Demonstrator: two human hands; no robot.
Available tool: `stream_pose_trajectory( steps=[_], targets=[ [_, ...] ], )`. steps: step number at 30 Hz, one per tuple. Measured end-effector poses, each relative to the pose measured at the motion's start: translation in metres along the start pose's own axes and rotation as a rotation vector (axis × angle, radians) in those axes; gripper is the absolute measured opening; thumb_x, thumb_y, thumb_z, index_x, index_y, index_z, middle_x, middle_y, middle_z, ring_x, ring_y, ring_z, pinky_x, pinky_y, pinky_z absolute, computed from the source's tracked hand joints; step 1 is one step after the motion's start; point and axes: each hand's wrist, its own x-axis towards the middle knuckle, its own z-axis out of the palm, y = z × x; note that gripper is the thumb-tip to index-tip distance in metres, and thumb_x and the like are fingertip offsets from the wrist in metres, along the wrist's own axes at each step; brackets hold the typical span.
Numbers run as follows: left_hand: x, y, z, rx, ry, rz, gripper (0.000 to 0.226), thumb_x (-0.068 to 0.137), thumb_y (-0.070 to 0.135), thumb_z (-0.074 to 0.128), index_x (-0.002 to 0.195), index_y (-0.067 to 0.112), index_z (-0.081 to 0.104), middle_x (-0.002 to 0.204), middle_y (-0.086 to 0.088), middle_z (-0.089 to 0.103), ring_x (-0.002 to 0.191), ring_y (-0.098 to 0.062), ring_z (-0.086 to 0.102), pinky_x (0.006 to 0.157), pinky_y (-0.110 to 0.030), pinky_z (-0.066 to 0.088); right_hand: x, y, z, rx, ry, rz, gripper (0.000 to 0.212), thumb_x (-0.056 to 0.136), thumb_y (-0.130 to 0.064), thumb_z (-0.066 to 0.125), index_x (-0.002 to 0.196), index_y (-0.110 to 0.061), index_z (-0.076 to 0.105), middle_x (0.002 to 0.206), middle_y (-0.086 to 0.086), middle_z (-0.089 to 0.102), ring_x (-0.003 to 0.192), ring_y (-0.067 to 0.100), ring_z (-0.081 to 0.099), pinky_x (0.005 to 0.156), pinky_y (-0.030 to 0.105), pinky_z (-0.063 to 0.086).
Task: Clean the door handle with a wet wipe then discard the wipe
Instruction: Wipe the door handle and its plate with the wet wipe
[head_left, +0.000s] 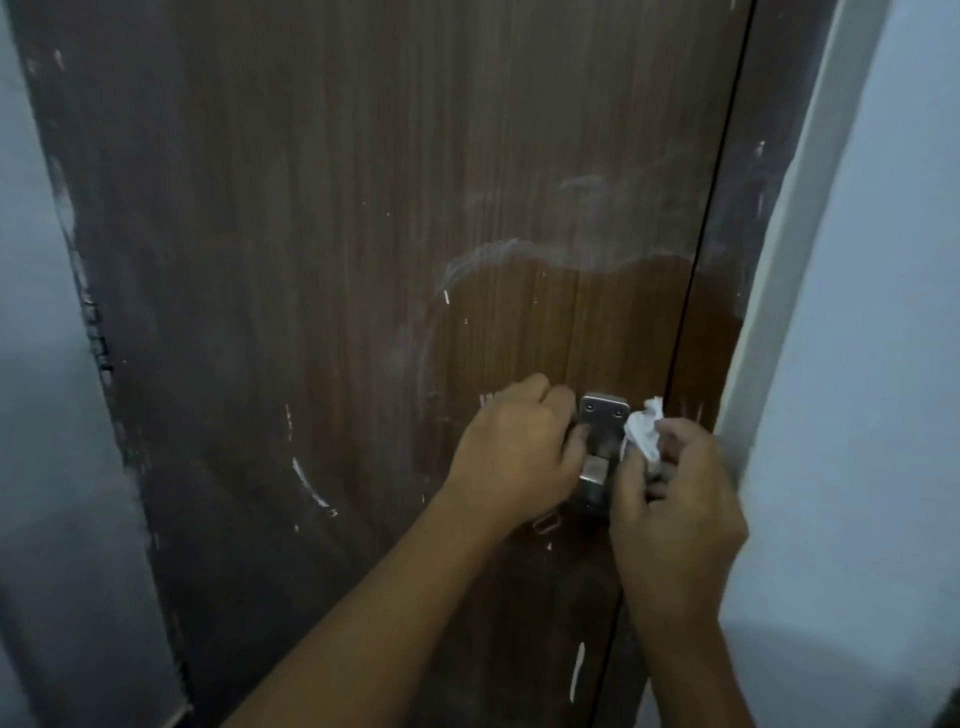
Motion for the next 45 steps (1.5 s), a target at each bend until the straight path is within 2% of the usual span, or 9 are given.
stream_pose_trajectory(
  steps=[2,6,11,15,21,25,29,36,45],
  targets=[
    [-0.003,0.01,0.015,-0.02,-0.008,0.025,0.024,0.091,0.032,0.045,0.091,0.013,0.059,0.086,-0.002,0.056,0.073,-0.014,0.05,0.06,-0.025,0.033,-0.015,0.004,-0.003,-0.011,0.028,0.015,0.026,0.091,-0.009,0.055,0.114,0.001,0.061,0.099,0.018,0.066,0.083,0.026,0.064,0.07,0.027,0.051],
    [-0.011,0.016,0.036,0.109,-0.029,-0.012,0.026,0.093,0.037,0.036,0.093,0.016,0.05,0.07,-0.002,0.061,0.056,-0.019,0.057,0.052,-0.027,0.037,-0.025,0.006,0.003,-0.003,0.077,0.032,0.031,0.086,-0.005,0.052,0.114,0.005,0.062,0.106,0.022,0.066,0.092,0.03,0.065,0.086,0.032,0.047],
    [-0.013,0.021,0.038,0.28,0.014,-0.042,0.023,0.086,0.037,0.044,0.079,0.016,0.052,0.043,0.004,0.052,0.032,-0.012,0.045,0.042,-0.021,0.029,-0.016,0.005,0.017,-0.037,0.13,0.039,0.026,0.09,-0.005,0.049,0.11,0.005,0.064,0.115,0.027,0.061,0.106,0.037,0.06,0.091,0.039,0.046],
    [-0.014,0.017,0.038,0.258,0.028,-0.026,0.03,0.088,0.035,0.031,0.083,0.014,0.052,0.044,0.004,0.052,0.033,-0.012,0.046,0.041,-0.021,0.03,-0.003,0.005,0.026,-0.078,0.222,0.05,0.028,0.091,-0.006,0.051,0.115,0.007,0.058,0.107,0.022,0.066,0.101,0.026,0.063,0.086,0.032,0.048],
    [-0.016,0.011,0.038,0.179,-0.024,-0.027,0.033,0.09,0.033,0.027,0.087,0.012,0.053,0.048,0.001,0.055,0.037,-0.015,0.048,0.048,-0.025,0.03,0.017,0.011,0.038,-0.243,0.228,-0.073,0.028,0.091,-0.009,0.048,0.106,0.007,0.066,0.099,0.023,0.067,0.09,0.031,0.065,0.085,0.028,0.046],
    [-0.016,0.009,0.039,0.117,-0.042,-0.035,0.035,0.089,0.03,0.024,0.088,0.01,0.053,0.049,0.0,0.055,0.039,-0.017,0.047,0.052,-0.027,0.03,0.014,0.017,0.042,-0.263,0.201,-0.107,0.036,0.095,-0.018,0.043,0.103,0.007,0.068,0.09,0.022,0.067,0.08,0.033,0.064,0.072,0.032,0.053],
    [-0.017,0.01,0.039,0.081,-0.062,-0.026,0.036,0.09,0.03,0.022,0.095,0.009,0.05,0.058,-0.002,0.059,0.046,-0.019,0.052,0.056,-0.029,0.032,0.013,0.021,0.042,-0.269,0.193,-0.162,0.035,0.095,-0.021,0.046,0.1,0.005,0.07,0.076,0.017,0.067,0.069,0.032,0.059,0.061,0.028,0.046],
    [-0.018,0.01,0.041,0.072,-0.033,-0.019,0.026,0.093,0.029,0.028,0.101,0.012,0.046,0.066,0.002,0.058,0.051,-0.014,0.044,0.06,-0.029,0.029,0.005,0.03,0.035,-0.3,0.113,-0.206,0.023,0.088,-0.004,0.051,0.098,0.007,0.069,0.072,0.018,0.063,0.064,0.03,0.057,0.06,0.031,0.048],
    [-0.015,0.007,0.039,0.017,-0.071,0.002,0.023,0.097,0.03,0.03,0.1,0.013,0.044,0.062,0.006,0.046,0.053,-0.015,0.044,0.06,-0.031,0.027,0.0,0.035,0.032,-0.335,0.057,-0.271,0.035,0.095,-0.014,0.039,0.103,0.004,0.068,0.074,0.016,0.065,0.065,0.029,0.058,0.061,0.029,0.047]
  ],
)
